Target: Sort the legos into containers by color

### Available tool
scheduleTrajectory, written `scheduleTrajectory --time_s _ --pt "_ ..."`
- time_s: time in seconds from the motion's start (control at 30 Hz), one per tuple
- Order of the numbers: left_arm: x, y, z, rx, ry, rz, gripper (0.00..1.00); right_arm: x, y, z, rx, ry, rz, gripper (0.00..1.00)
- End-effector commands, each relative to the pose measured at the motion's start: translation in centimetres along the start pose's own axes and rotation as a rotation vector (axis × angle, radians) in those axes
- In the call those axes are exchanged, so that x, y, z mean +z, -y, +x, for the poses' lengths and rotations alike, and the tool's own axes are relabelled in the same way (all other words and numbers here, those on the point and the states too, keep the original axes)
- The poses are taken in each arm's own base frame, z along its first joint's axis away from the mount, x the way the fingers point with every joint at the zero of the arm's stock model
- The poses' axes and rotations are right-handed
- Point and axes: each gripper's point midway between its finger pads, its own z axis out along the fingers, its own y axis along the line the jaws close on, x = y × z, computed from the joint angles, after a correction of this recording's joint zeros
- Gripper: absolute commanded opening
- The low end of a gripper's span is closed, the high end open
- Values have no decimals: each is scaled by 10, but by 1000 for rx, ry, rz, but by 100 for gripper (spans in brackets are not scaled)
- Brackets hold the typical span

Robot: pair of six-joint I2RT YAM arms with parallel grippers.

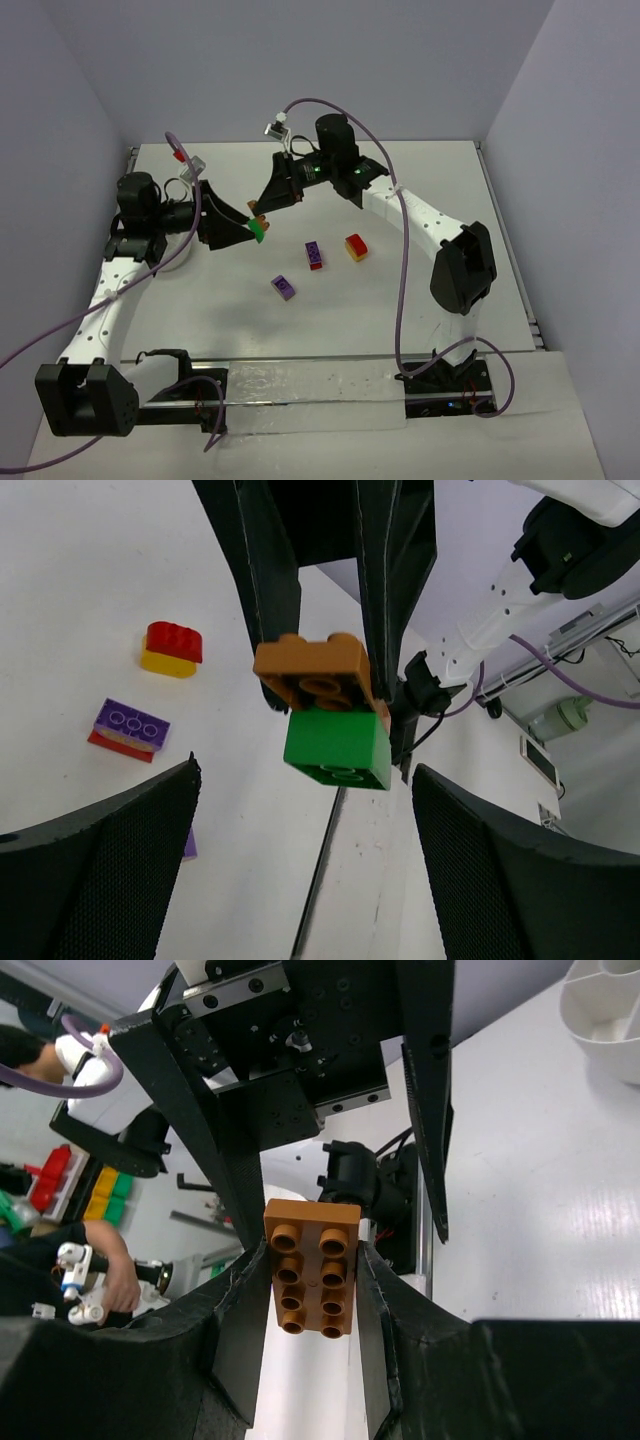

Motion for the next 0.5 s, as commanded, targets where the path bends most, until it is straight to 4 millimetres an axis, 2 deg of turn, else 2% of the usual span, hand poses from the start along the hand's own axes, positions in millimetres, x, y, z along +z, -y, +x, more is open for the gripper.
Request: scheduleTrajectory --time_s 0.0,0.2,0.33,0.47 --pt "2 17 -14 71 9 58 92 -3 -39 -1 -113 -12 -56 0" --pt "3 24 -13 83 0 95 80 0 -39 1 -117 -24 -55 0" --pt "3 27 -8 79 -14 121 57 0 -37 1 -117 -28 -59 0" --pt "3 28 -6 75 -18 131 44 0 -38 1 -122 -27 -60 0"
